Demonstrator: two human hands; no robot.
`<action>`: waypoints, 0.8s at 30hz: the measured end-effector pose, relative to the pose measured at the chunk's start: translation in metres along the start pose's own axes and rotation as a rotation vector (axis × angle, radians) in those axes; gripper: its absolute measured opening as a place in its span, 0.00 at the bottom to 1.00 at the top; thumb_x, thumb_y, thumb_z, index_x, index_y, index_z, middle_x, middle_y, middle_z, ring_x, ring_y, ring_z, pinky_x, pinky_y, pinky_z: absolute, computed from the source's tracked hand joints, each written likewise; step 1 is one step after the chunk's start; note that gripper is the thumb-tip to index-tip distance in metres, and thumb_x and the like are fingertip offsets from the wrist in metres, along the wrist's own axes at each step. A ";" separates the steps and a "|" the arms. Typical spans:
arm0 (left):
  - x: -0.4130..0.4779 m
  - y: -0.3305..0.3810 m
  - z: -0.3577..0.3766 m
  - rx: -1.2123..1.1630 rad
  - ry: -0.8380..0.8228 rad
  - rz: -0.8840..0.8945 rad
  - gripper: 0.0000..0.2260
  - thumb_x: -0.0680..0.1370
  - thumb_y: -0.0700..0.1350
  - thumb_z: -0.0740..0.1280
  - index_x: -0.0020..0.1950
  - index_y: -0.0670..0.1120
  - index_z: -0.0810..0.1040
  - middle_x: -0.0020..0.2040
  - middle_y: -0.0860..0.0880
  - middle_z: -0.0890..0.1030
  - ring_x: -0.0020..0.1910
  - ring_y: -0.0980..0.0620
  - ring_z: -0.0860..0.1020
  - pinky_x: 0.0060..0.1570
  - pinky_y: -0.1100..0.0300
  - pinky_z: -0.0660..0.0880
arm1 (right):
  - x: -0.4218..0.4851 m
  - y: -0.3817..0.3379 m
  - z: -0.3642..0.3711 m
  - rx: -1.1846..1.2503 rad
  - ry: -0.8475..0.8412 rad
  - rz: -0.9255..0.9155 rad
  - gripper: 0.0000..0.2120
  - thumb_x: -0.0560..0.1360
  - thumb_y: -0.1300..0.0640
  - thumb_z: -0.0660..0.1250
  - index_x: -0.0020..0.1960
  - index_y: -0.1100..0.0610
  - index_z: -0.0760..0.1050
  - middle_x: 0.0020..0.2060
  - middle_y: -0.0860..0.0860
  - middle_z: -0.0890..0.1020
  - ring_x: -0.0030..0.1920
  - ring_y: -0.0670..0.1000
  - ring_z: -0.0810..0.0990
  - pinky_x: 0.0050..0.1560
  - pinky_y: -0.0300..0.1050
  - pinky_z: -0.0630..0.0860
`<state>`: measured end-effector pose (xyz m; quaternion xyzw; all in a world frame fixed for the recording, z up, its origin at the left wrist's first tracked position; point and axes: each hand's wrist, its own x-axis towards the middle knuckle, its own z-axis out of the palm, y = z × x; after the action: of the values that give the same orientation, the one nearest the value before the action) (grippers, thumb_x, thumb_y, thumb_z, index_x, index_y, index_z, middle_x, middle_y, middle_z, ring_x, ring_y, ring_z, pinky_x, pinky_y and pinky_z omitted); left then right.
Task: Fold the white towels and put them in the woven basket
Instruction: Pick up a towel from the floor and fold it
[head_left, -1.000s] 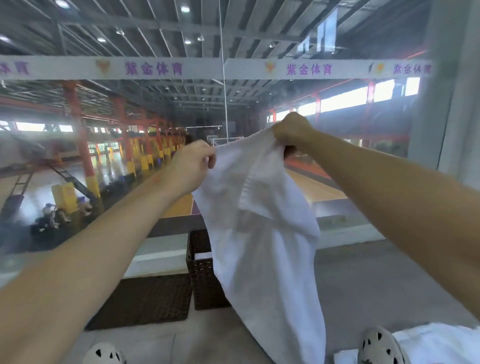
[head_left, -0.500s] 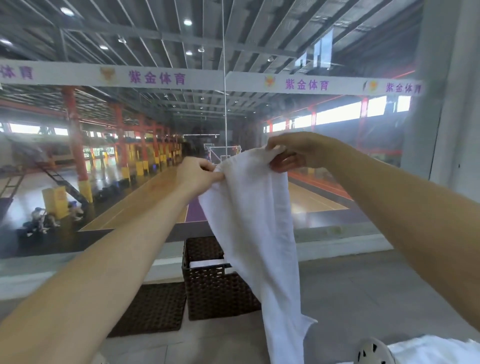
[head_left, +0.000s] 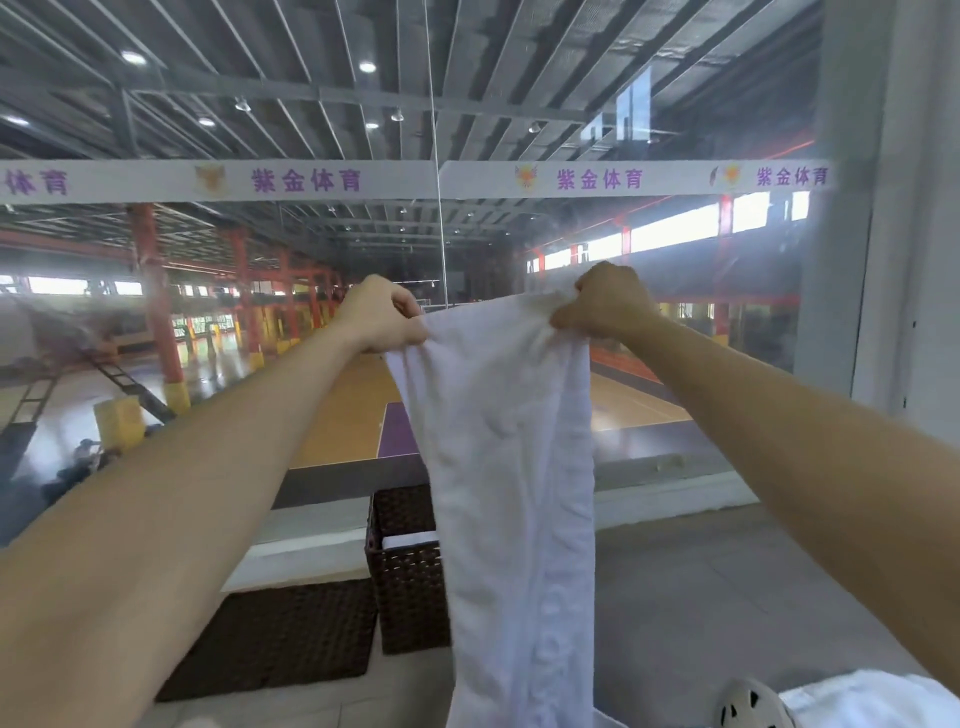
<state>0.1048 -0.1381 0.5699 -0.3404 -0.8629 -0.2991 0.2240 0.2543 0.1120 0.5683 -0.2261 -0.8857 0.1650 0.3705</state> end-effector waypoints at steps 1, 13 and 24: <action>0.004 0.005 -0.004 -0.063 0.032 0.000 0.02 0.73 0.43 0.78 0.44 0.50 0.88 0.37 0.53 0.85 0.36 0.54 0.79 0.32 0.63 0.71 | 0.003 -0.001 -0.002 -0.109 -0.049 -0.033 0.27 0.66 0.43 0.81 0.57 0.58 0.80 0.51 0.57 0.83 0.60 0.61 0.84 0.52 0.50 0.81; -0.025 -0.001 0.029 -0.688 -0.071 -0.088 0.34 0.68 0.46 0.86 0.71 0.52 0.77 0.60 0.49 0.86 0.58 0.51 0.85 0.53 0.53 0.83 | -0.013 -0.052 0.025 0.083 -0.095 -0.375 0.14 0.71 0.45 0.81 0.38 0.50 0.80 0.33 0.46 0.77 0.42 0.54 0.80 0.42 0.44 0.70; -0.135 -0.101 0.150 -0.453 -0.776 -0.320 0.19 0.76 0.42 0.81 0.66 0.48 0.84 0.61 0.53 0.88 0.59 0.53 0.86 0.66 0.48 0.81 | -0.020 -0.040 0.013 0.209 0.157 -0.335 0.13 0.72 0.45 0.77 0.45 0.55 0.86 0.42 0.53 0.87 0.44 0.54 0.81 0.43 0.44 0.68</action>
<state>0.0945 -0.1584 0.3455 -0.3303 -0.8373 -0.3612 -0.2438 0.2465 0.0664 0.5664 -0.0483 -0.8574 0.1741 0.4819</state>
